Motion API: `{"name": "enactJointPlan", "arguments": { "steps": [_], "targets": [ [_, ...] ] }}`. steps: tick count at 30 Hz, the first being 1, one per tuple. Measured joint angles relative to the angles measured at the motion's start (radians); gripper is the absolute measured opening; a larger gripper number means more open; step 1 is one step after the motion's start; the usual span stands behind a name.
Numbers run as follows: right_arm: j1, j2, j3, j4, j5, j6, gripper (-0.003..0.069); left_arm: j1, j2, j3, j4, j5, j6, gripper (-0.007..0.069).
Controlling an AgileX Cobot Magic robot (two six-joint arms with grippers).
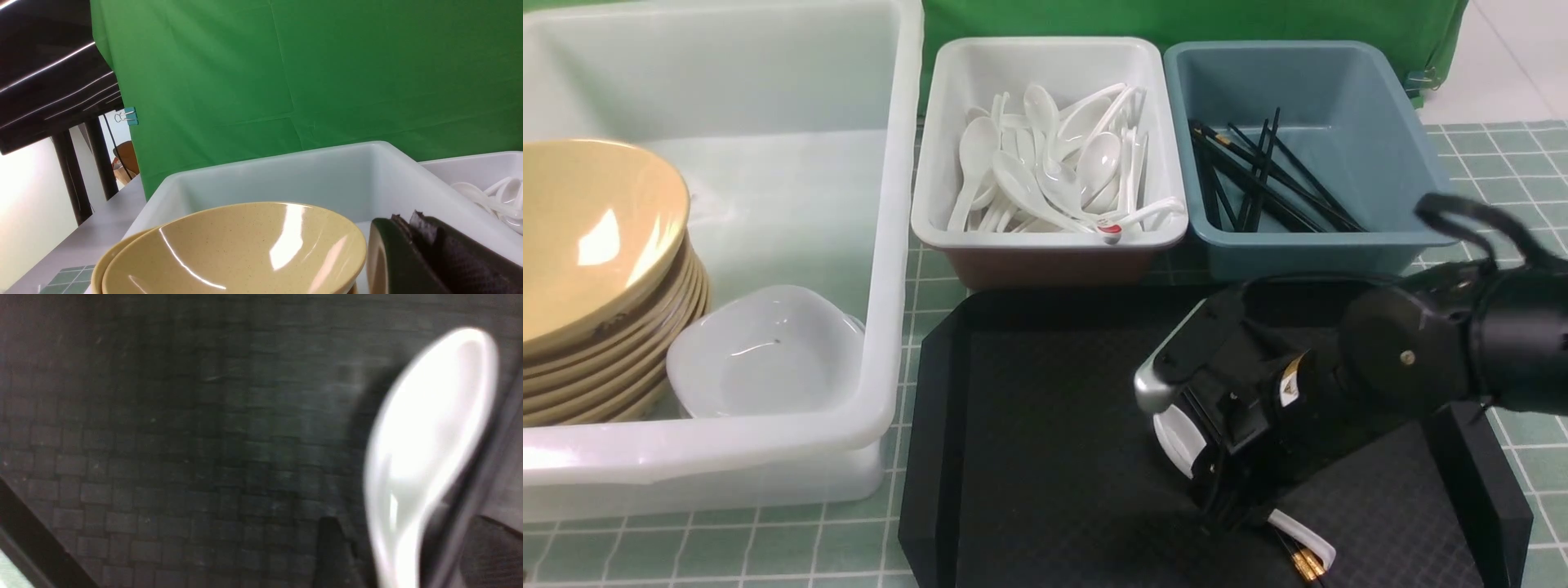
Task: On blue table put chopsticks spoon bowls plates into blue grey white boxes.
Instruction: 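Reach down and grasp the white spoon resting in the bowl with the right gripper, then place the white spoon into the bin of spoons with the right gripper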
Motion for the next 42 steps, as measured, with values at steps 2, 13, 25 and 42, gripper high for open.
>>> {"name": "enactJointPlan", "arguments": {
  "steps": [2, 13, 25, 42],
  "targets": [
    [0.001, 0.041, 0.0, -0.001, -0.002, -0.006, 0.0328, 0.0, 0.0, 0.0, 0.0, 0.0, 0.0, 0.0004],
    [0.001, 0.006, -0.126, 0.095, 0.182, -0.052, 0.0125, 0.0, 0.0, 0.0, 0.0, -0.001, 0.0, 0.0004],
    [-0.002, 0.057, -0.485, 0.188, -0.444, -0.187, 0.0125, 0.0, 0.0, 0.0, 0.0, -0.003, 0.0, 0.0004],
    [-0.196, 0.283, -0.779, 0.082, 0.366, 0.018, 0.0424, 0.0, 0.0, 0.0, 0.0, -0.004, 0.0, 0.0004]
  ]
}}
